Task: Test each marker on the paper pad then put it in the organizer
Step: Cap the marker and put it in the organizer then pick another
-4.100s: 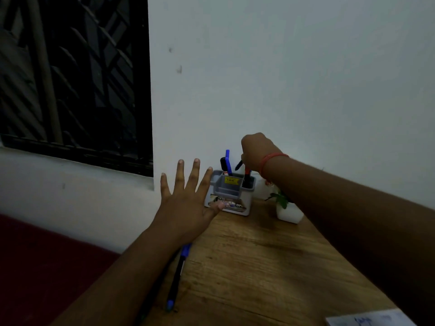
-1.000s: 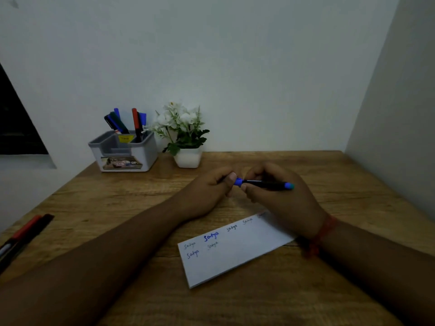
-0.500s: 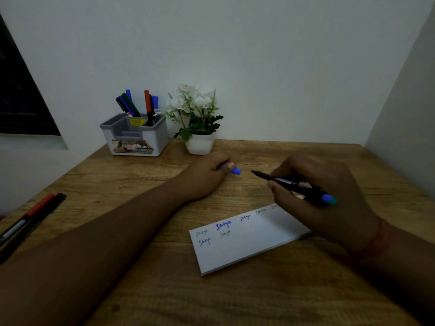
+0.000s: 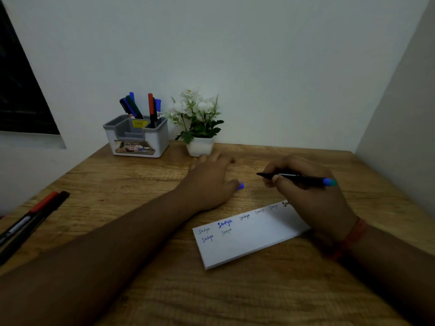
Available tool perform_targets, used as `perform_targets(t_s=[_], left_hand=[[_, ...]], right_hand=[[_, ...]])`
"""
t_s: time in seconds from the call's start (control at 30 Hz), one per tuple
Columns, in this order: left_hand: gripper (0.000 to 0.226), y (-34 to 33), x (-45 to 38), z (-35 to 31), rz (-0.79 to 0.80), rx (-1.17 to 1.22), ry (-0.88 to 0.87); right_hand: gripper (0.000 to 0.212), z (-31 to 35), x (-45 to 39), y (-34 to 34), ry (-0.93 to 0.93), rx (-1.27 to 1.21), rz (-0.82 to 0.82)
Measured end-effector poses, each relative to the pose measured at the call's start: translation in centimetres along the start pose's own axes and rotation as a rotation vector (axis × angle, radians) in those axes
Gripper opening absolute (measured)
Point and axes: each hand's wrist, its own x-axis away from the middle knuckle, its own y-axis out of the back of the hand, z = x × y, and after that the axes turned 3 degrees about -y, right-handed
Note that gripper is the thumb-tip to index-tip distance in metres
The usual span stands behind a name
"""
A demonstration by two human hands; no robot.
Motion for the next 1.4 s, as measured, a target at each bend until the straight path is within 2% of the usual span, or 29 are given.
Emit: perform_targets(t_s=[0.1, 0.23, 0.4, 0.93, 1.4], left_hand=[[0.067, 0.2, 0.3, -0.9, 0.012, -0.106, 0.028], [0.072, 0.2, 0.5, -1.4, 0.065, -0.141, 0.037], [0.075, -0.6, 0.8, -1.5, 0.083, -0.191, 0.009], [0.070, -2.3, 1.7, -2.5, 0.100, -0.284, -0.057], [0.070, -2.5, 1.7, -2.5, 0.107, -0.285, -0.057]], right_hand=[[0.013, 1.1, -0.3, 0.1, -0.125, -0.030, 0.001], [0.010, 2.9, 0.4, -0.1, -0.242, -0.050, 0.037], [0.010, 3.4, 3.5, -1.7, -0.398, -0.164, 0.194], [0.010, 2.0, 3.5, -1.4, -0.262, 0.049, 0.272], [0.012, 2.2, 3.7, -1.6, -0.304, 0.062, 0.260]])
